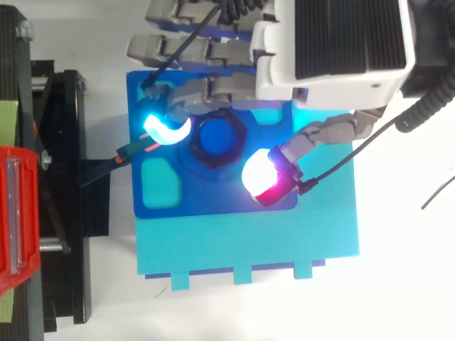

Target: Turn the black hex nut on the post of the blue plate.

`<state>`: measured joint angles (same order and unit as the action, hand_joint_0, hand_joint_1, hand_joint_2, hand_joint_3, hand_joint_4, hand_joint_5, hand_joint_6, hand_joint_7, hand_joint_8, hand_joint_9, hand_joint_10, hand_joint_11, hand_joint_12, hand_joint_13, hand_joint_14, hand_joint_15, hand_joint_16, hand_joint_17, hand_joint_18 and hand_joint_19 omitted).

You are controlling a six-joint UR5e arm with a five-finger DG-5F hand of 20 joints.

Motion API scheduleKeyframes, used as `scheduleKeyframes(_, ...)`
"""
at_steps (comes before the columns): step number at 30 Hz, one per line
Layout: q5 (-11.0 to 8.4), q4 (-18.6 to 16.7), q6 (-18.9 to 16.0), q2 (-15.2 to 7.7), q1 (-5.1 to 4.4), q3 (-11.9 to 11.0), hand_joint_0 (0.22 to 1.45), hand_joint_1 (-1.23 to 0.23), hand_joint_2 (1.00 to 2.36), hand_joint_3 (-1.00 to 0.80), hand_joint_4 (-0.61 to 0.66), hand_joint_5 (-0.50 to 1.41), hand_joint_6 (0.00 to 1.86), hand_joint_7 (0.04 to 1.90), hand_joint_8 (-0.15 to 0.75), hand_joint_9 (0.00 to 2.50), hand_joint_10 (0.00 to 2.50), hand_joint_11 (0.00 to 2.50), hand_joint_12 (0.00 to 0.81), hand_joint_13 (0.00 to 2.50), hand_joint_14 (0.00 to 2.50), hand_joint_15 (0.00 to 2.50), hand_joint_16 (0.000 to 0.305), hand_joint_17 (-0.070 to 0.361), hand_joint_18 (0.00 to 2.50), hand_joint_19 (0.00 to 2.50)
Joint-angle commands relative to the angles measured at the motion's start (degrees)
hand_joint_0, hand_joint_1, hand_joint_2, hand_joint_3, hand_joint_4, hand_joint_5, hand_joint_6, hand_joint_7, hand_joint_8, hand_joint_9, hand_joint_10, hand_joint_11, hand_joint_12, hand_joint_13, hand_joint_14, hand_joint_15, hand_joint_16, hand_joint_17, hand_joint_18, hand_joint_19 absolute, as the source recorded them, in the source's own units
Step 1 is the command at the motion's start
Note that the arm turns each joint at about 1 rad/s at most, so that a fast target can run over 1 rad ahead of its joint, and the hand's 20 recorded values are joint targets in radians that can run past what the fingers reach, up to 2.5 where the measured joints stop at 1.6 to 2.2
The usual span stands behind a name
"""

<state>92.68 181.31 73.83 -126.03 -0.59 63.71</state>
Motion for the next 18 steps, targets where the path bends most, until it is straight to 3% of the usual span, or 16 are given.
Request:
scheduleKeyframes(1, 0.83, 1.4, 0.1, 0.0, 0.24, 0.0, 0.39, -0.78, 1.0, -0.5, 0.12, -0.3, 0.5, 0.69, 0.153, 0.0, 0.0, 0.0, 0.328, 0.0, 0.0, 0.0, 0.05, 0.112, 0.0, 0.0)
scheduleKeyframes(18, 1.97, 1.7, 0.1, 0.1, 1.29, -0.1, 0.36, -0.77, 1.0, -0.5, 0.16, -0.29, 0.5, 0.72, 0.17, 0.0, 0.0, 0.0, 0.343, 0.0, 0.0, 0.0, 0.052, 0.117, 0.0, 0.0)
